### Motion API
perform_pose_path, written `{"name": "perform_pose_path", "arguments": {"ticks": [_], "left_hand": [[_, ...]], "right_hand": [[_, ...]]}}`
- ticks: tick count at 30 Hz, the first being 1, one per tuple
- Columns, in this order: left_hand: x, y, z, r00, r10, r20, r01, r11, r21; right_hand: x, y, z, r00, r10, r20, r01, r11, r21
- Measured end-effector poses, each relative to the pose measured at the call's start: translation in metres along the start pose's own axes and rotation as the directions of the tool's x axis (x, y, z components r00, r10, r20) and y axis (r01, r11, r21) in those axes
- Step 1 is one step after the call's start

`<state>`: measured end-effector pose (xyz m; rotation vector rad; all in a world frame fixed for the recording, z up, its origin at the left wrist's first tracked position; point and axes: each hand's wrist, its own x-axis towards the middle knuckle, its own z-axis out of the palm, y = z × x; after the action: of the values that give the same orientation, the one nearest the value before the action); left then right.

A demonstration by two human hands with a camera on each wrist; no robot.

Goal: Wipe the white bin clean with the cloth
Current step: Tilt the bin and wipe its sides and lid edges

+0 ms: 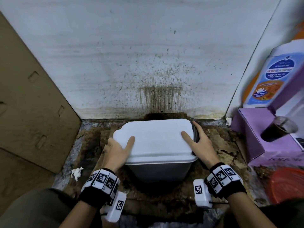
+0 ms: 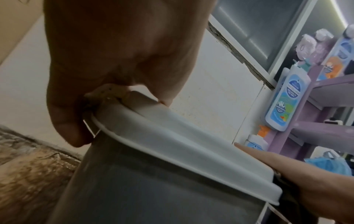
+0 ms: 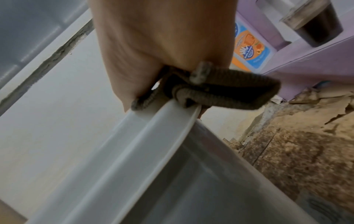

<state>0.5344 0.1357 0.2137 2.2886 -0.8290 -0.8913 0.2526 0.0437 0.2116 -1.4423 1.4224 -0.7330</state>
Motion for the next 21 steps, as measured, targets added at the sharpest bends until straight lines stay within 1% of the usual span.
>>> {"name": "perform_pose_path", "arguments": {"ticks": [5, 7, 10, 15, 18, 21], "left_hand": [[-0.002, 0.004, 0.0, 0.999, 0.022, -0.034, -0.021, 1.0, 0.023], [0.0, 0.006, -0.004, 0.999, 0.046, -0.027, -0.045, 0.998, 0.044], [0.011, 0.008, -0.01, 0.997, 0.08, 0.005, -0.08, 0.994, 0.074], [0.034, 0.022, -0.023, 0.985, 0.164, 0.059, -0.17, 0.976, 0.133], [0.039, 0.022, -0.027, 0.982, 0.167, 0.091, -0.176, 0.979, 0.101], [0.039, 0.017, -0.024, 0.984, 0.163, 0.068, -0.165, 0.986, 0.035]], "right_hand": [[-0.004, 0.003, 0.002, 0.998, -0.012, -0.056, 0.013, 1.0, 0.023], [-0.008, 0.003, 0.005, 0.994, 0.001, -0.109, -0.001, 1.0, -0.002], [-0.02, 0.0, 0.012, 0.979, 0.022, -0.201, -0.03, 0.999, -0.036], [-0.05, -0.001, 0.035, 0.937, 0.082, -0.339, -0.071, 0.996, 0.045], [-0.066, -0.002, 0.052, 0.94, 0.099, -0.327, -0.077, 0.994, 0.079], [-0.065, -0.001, 0.059, 0.954, 0.092, -0.285, -0.07, 0.994, 0.087]]}}
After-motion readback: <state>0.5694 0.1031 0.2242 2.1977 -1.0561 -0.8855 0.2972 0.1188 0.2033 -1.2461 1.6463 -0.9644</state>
